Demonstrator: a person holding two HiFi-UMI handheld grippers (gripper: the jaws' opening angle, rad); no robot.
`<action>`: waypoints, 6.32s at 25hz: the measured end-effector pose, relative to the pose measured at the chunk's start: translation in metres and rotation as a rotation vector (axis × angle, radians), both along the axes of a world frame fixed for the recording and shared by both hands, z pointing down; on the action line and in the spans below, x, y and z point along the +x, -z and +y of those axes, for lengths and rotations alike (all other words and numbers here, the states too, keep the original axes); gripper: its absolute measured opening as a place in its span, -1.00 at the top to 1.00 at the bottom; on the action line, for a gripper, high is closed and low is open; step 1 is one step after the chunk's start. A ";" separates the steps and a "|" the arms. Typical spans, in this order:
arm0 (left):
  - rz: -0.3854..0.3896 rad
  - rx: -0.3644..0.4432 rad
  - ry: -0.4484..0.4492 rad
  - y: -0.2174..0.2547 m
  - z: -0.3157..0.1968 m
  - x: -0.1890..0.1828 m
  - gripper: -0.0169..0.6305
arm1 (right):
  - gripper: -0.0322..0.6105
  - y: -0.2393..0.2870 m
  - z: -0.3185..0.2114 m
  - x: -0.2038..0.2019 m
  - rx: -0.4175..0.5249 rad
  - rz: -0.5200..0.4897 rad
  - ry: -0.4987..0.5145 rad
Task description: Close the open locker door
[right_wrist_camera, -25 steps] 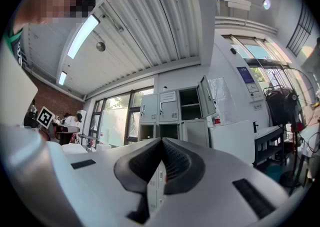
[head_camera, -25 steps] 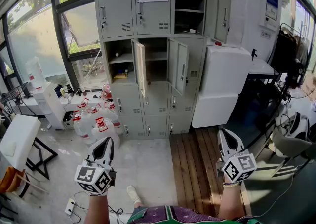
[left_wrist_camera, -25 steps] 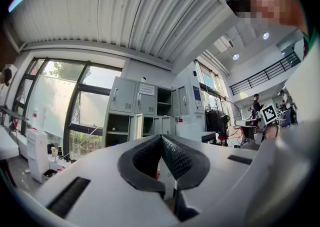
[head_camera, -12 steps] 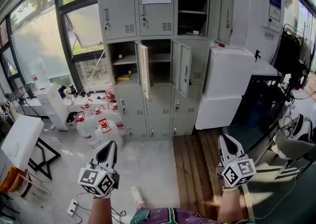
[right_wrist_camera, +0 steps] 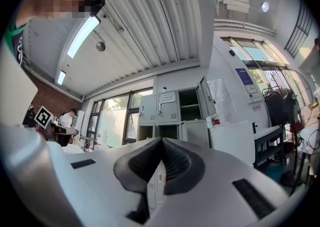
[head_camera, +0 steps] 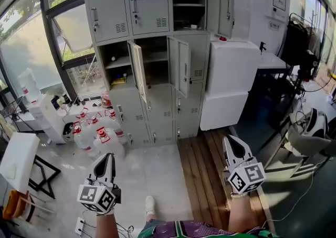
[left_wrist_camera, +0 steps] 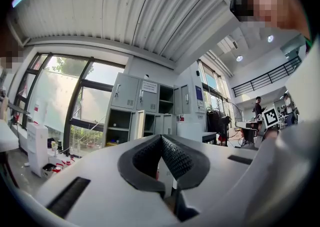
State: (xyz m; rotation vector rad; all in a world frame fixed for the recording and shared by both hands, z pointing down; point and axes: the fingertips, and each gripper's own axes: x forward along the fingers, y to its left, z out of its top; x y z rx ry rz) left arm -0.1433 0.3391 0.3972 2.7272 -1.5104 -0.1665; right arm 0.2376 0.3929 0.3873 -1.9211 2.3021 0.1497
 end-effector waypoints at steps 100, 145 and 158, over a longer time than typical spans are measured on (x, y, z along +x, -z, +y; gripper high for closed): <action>-0.094 -0.037 -0.467 -0.008 -0.566 0.178 0.20 | 0.88 -0.015 -0.532 -0.034 -0.061 -0.078 0.108; -0.112 -0.055 -0.373 -0.011 -0.567 0.124 0.60 | 0.88 -0.029 -0.549 -0.105 -0.105 -0.058 0.196; -0.132 -0.050 -0.273 -0.009 -0.568 0.085 0.61 | 0.88 -0.035 -0.564 -0.129 -0.126 -0.058 0.258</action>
